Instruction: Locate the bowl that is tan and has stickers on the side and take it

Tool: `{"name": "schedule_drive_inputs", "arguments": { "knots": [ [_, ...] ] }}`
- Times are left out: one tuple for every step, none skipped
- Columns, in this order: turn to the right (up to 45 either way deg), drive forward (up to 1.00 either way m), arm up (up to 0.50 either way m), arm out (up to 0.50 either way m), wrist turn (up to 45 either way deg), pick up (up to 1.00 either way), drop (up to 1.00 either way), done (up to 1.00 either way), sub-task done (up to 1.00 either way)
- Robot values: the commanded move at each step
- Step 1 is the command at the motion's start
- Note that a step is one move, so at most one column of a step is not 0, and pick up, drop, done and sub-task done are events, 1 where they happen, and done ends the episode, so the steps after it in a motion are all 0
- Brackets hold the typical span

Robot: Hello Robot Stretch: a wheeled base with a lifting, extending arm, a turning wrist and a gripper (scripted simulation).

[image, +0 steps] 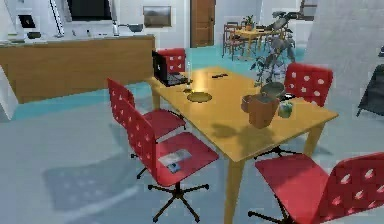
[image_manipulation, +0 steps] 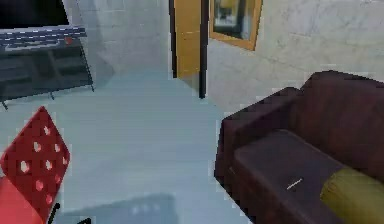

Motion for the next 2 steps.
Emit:
{"name": "schedule_drive_inputs", "arguments": {
  "knots": [
    [-45.0,0.0,0.0,0.0,0.0,0.0,0.0,0.0,0.0],
    [-3.0,0.0,0.0,0.0,0.0,0.0,0.0,0.0,0.0]
  ]
}}
